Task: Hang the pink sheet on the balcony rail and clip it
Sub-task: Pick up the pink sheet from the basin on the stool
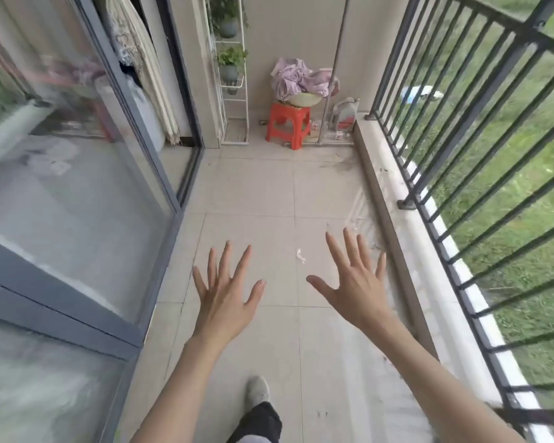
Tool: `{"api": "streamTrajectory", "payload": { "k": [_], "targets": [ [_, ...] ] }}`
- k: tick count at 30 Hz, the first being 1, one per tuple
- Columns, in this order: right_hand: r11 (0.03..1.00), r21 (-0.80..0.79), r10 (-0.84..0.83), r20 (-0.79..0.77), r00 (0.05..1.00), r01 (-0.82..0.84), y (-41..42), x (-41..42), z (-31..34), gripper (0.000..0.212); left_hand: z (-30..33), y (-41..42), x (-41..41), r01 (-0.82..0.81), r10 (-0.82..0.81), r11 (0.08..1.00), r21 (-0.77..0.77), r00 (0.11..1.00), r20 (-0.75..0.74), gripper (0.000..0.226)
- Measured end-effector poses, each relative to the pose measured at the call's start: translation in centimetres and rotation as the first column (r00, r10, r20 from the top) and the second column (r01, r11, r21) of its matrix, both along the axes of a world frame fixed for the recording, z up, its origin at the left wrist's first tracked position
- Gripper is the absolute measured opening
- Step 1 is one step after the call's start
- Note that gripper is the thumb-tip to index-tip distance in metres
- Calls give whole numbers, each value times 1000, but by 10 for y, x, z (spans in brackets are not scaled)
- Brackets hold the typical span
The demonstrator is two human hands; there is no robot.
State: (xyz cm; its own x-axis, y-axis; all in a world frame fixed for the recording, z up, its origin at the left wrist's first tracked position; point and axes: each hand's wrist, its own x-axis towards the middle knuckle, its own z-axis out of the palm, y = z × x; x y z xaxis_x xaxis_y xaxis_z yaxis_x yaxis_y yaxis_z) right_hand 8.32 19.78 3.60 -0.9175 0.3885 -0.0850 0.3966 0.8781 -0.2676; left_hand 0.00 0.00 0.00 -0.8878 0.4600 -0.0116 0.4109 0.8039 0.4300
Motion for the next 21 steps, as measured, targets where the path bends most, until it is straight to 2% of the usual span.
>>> {"api": "streamTrajectory", "payload": {
  "k": [6,13,21],
  "targets": [
    [1000,0,-25,-36,999,25,31,-112,3,82,19,35,-133,41,-39,999,8,990,-132,75],
    [998,-4,-68,-51,996,67,87,-217,-4,80,4,90,-233,99,-104,993,-64,991,-82,73],
    [1000,-1,-26,-48,999,26,190,-373,-6,77,2,193,-385,59,-65,996,-66,993,-95,74]
  ]
}}
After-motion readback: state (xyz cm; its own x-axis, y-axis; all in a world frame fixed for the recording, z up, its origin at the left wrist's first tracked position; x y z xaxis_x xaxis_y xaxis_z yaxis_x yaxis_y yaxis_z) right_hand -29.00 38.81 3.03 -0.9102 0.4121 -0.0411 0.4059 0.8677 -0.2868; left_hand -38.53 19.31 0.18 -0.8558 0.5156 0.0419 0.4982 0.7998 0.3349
